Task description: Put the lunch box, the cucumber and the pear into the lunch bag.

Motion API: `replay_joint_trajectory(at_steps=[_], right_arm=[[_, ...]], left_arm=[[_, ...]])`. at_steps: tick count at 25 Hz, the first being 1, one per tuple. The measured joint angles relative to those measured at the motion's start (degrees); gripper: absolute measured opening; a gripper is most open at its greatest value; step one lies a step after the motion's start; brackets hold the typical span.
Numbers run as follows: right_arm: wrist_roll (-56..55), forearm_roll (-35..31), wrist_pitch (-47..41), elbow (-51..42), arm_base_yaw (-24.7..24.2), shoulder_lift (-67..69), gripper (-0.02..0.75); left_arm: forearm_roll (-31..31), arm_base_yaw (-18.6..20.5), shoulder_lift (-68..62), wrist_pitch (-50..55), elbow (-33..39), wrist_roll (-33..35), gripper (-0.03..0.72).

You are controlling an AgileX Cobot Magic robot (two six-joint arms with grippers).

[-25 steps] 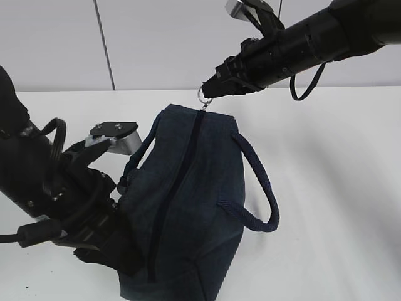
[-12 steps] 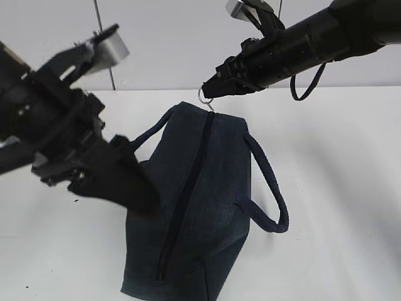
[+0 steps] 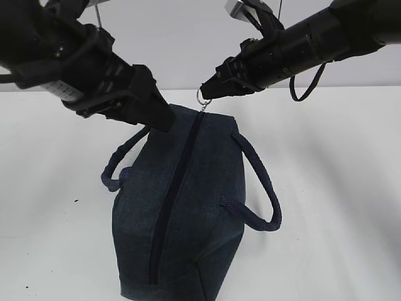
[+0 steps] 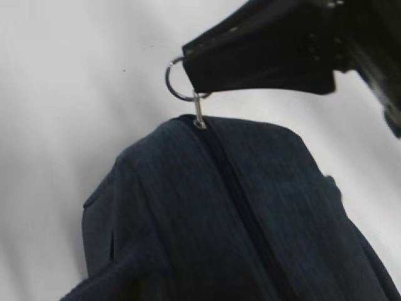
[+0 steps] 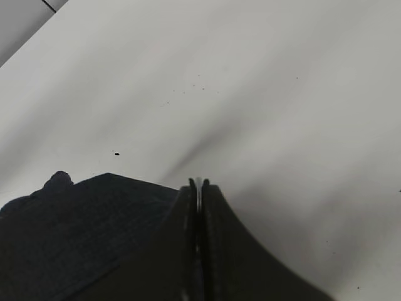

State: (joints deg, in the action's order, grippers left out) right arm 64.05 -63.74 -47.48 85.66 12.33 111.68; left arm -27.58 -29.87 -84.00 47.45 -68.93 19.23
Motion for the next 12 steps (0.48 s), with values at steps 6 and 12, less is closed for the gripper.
replay_joint_trajectory(at_steps=[6,12], right_arm=[[0.11,0.00,-0.22,0.00,-0.09,0.00,0.005],[0.11,0.00,-0.95,0.00,-0.09,0.00,0.005]], left_arm=[[4.56,0.55,-8.58,-0.18,-5.48,-4.21,0.414],[3.48,6.00,-14.78,2.39,-12.78,-6.95,0.414]])
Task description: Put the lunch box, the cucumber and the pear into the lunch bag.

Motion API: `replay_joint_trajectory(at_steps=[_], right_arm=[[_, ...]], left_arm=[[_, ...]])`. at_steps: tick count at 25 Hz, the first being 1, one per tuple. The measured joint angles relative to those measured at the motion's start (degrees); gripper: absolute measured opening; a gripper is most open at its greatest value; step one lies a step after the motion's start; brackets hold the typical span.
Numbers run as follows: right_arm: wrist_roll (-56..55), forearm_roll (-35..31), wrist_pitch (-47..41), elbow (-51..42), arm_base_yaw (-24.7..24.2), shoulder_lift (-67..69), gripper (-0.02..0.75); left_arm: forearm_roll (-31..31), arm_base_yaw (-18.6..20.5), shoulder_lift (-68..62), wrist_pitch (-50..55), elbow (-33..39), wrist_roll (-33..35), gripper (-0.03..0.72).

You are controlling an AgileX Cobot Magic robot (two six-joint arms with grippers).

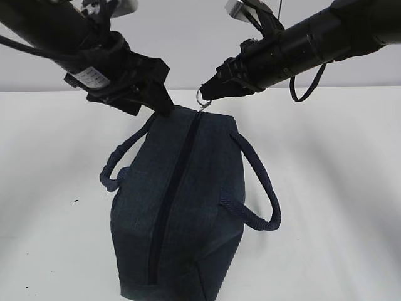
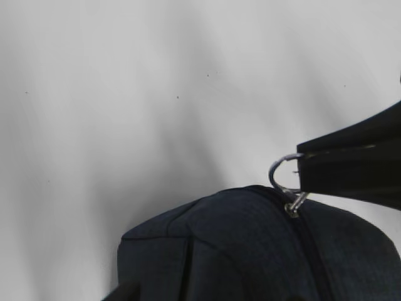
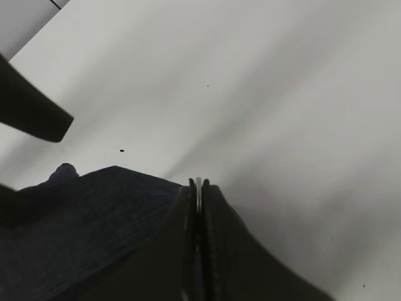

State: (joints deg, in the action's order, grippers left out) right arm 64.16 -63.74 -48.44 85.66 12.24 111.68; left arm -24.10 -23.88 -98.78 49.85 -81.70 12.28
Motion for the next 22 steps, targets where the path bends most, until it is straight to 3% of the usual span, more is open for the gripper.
replay_joint_trajectory(at_steps=[9,19,22], right_arm=[[0.00,0.00,-0.41,0.00,0.00,0.00,0.005],[0.00,-0.45,-0.41,0.00,0.00,0.00,0.005],[0.00,-0.45,-0.41,0.00,0.00,0.00,0.005]], left_arm=[[-2.90,1.46,-4.44,7.20,-5.27,-0.05,0.381],[-5.06,1.46,-5.56,9.91,-6.09,-0.22,0.370],[-5.38,1.46,-6.29,10.44,-6.13,-0.22,0.335]])
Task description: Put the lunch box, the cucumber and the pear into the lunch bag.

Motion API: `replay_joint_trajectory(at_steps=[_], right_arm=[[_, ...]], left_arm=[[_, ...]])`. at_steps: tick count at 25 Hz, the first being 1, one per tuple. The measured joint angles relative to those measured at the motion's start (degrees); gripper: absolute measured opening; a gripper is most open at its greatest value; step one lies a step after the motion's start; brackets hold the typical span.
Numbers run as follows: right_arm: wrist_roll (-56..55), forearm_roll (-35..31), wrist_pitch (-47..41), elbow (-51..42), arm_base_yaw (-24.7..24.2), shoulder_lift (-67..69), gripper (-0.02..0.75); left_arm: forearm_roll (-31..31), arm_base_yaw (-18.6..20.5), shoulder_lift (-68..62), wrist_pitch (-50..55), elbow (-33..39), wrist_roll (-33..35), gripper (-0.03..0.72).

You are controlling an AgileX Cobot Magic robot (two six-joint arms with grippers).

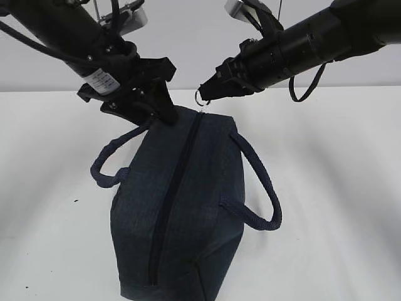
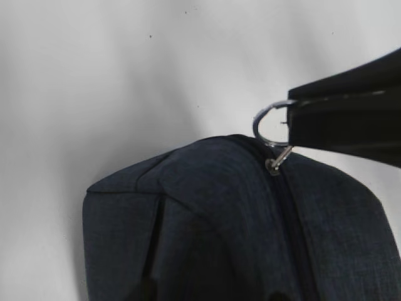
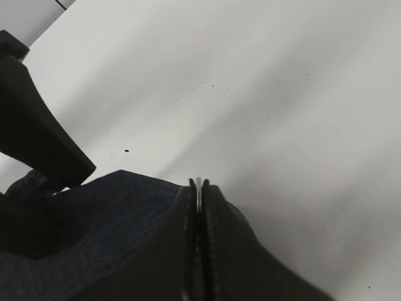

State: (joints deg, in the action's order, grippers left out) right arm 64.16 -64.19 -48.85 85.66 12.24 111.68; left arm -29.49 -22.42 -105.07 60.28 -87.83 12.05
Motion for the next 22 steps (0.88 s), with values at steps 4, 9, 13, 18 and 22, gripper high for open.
replay_joint_trajectory(at_steps=[4,9,13,18,22], right_arm=[[0.00,-0.05,0.00,0.00,0.00,0.00,0.005],[0.00,-0.05,-0.12,0.00,-0.11,0.00,0.005],[0.01,-0.19,-1.05,0.15,-0.37,0.78,0.005],[-0.10,-1.99,-1.96,0.14,-1.73,4.06,0.005],[-0.10,-3.62,-3.03,0.14,-2.51,5.56,0.006]], left_arm=[[-0.65,0.00,-0.06,0.47,-0.03,2.97,0.125],[-1.02,0.00,-0.06,0.63,-0.03,5.36,0.014],[-1.82,0.00,-0.06,0.73,-0.03,8.07,0.011],[-2.13,0.00,-0.06,0.73,-0.03,9.62,0.011],[-3.63,0.00,-0.06,0.68,-0.03,11.88,0.011]])
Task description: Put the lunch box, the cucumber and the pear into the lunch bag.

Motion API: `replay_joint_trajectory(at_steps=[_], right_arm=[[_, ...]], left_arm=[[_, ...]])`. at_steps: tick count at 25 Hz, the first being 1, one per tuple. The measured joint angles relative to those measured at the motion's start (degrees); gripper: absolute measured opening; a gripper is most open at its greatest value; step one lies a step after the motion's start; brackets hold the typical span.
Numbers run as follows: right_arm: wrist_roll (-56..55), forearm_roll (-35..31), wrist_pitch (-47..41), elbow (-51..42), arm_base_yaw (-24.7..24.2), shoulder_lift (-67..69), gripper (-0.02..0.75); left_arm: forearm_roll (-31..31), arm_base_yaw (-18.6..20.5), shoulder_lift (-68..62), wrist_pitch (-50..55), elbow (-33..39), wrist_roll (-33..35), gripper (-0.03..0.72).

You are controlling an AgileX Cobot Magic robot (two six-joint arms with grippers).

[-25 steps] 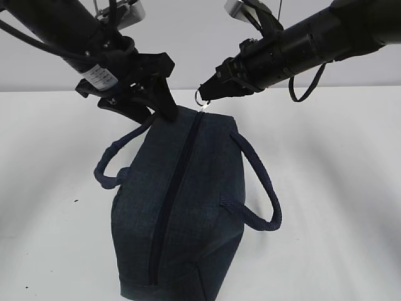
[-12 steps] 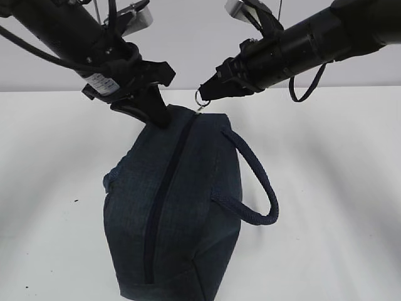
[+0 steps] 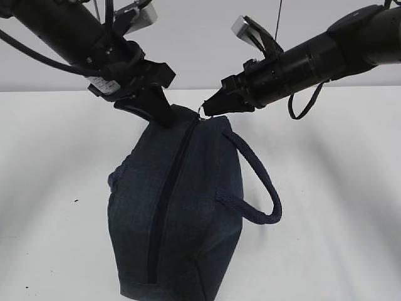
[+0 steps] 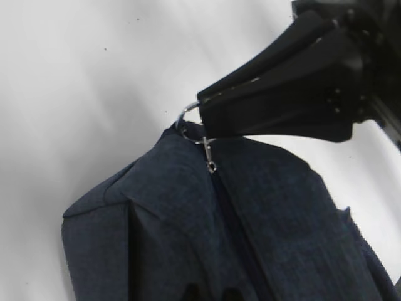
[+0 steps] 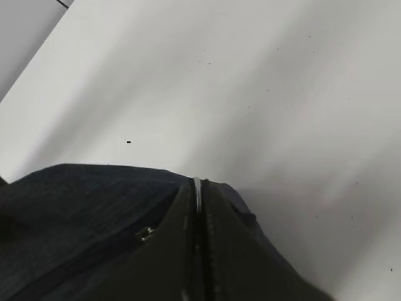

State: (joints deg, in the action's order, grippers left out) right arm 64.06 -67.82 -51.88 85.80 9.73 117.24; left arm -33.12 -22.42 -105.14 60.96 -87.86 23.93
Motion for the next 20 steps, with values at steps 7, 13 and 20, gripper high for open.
replay_joint_trajectory(at_steps=[7,13,20], right_arm=[[0.57,-4.27,-0.52,0.44,-0.12,2.50,0.006],[3.59,-8.11,-0.11,1.79,-0.12,2.74,0.006],[3.59,-8.87,0.76,3.61,-0.21,3.25,0.006]], left_arm=[[-1.66,0.11,0.43,0.33,0.05,2.11,0.011],[-1.66,2.03,1.33,2.74,0.05,2.22,0.011],[-2.71,3.53,1.33,3.59,0.05,3.34,0.011]])
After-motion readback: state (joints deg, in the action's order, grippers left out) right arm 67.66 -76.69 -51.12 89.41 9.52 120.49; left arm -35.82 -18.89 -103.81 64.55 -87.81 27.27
